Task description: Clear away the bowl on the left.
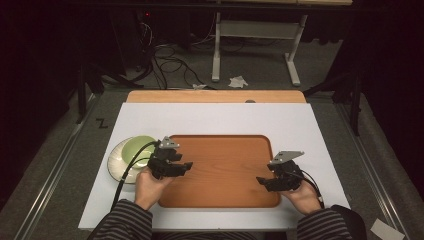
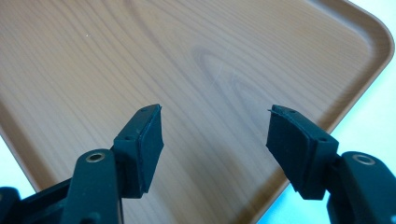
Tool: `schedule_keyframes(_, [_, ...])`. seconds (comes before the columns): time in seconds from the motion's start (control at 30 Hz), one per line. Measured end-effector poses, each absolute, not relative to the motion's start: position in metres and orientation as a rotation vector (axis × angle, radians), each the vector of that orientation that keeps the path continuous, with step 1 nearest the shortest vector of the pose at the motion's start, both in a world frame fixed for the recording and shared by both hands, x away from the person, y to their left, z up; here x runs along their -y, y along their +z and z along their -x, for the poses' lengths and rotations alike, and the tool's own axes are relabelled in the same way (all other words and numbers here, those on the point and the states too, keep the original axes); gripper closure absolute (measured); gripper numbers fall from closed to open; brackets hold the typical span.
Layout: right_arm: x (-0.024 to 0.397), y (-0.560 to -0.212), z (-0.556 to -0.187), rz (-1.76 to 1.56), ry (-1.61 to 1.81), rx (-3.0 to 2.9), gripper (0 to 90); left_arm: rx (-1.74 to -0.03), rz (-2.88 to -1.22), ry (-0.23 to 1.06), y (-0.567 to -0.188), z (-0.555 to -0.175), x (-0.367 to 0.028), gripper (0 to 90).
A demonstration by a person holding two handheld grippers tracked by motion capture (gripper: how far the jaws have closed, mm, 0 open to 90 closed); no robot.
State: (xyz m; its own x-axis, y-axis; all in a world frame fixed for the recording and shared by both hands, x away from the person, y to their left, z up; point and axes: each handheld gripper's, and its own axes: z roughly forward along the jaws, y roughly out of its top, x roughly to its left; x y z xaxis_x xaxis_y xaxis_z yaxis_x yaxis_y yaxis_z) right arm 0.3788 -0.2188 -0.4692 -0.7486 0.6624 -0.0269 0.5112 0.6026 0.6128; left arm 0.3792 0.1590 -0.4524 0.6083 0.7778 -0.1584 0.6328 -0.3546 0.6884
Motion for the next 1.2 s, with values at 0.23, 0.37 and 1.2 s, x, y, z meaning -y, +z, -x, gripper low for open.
schedule_keyframes(0.23, [0.219,-0.469,-0.379,-0.963,0.868,-2.581,37.5,-1.111,-2.089,0.257,-0.451,-0.379,-0.161,46.7])
schedule_keyframes(0.37, [0.219,-0.470,-0.379,-0.961,0.870,-2.583,37.5,-1.115,-2.086,0.258,-0.451,-0.379,-0.162,46.7])
schedule_keyframes(1.2, [0.219,-0.470,-0.379,-0.971,0.868,-2.584,37.4,-1.144,-2.036,0.225,-0.448,-0.381,-0.172,46.3])
